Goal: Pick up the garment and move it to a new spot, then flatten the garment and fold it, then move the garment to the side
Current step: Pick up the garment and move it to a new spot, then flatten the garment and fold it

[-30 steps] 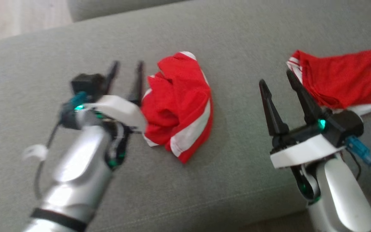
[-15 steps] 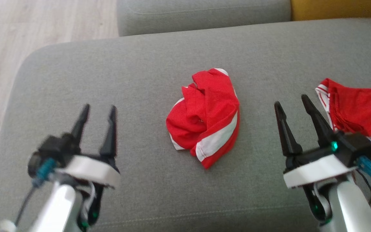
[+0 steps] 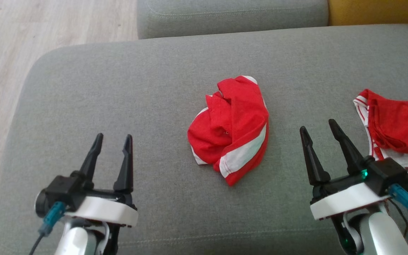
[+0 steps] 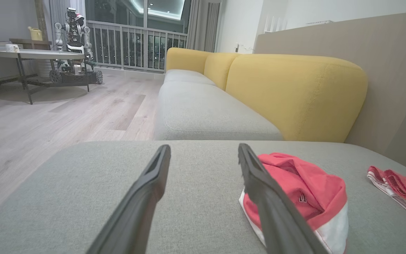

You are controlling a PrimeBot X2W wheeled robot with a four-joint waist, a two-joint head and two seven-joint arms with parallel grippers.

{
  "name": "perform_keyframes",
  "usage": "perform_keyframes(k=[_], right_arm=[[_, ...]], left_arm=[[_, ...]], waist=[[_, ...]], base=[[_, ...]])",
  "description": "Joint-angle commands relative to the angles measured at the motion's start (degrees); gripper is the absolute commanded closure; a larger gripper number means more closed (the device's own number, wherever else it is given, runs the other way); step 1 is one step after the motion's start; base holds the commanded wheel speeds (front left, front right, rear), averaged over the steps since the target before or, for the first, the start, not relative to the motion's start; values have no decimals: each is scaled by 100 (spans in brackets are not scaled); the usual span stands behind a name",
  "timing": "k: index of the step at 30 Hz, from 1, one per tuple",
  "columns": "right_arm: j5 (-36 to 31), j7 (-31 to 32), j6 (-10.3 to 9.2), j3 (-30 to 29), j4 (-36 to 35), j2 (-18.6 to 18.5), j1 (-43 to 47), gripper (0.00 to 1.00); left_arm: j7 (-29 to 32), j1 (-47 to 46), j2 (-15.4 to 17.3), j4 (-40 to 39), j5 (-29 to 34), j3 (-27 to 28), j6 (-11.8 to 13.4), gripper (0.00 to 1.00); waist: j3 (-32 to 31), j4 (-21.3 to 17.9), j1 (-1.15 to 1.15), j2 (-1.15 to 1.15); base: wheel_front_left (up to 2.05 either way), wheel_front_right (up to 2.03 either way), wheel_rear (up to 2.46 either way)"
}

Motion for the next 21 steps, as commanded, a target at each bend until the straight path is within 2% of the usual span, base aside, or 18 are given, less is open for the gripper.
perform_keyframes(k=[1,12,18,21], right_arm=[[39,5,-2,159,-179,12,-240,0],[40,199,-2,537,149,12,-457,0],[-122,633,-2,1265,770,12,-703,0],[-175,906,-2,1570,1372,5,-906,0]], left_arm=[[-51,-170,-23,-237,83,304,-64,0],[-51,-272,-289,-209,359,480,-406,0],[-51,-332,-328,-133,375,488,-481,0],[-51,-375,-336,-59,359,463,-511,0]], waist=[[21,-26,0,0],[285,73,0,0],[394,266,0,0],[414,450,0,0]], base=[[0,0,0],[0,0,0],[0,0,0],[0,0,0]])
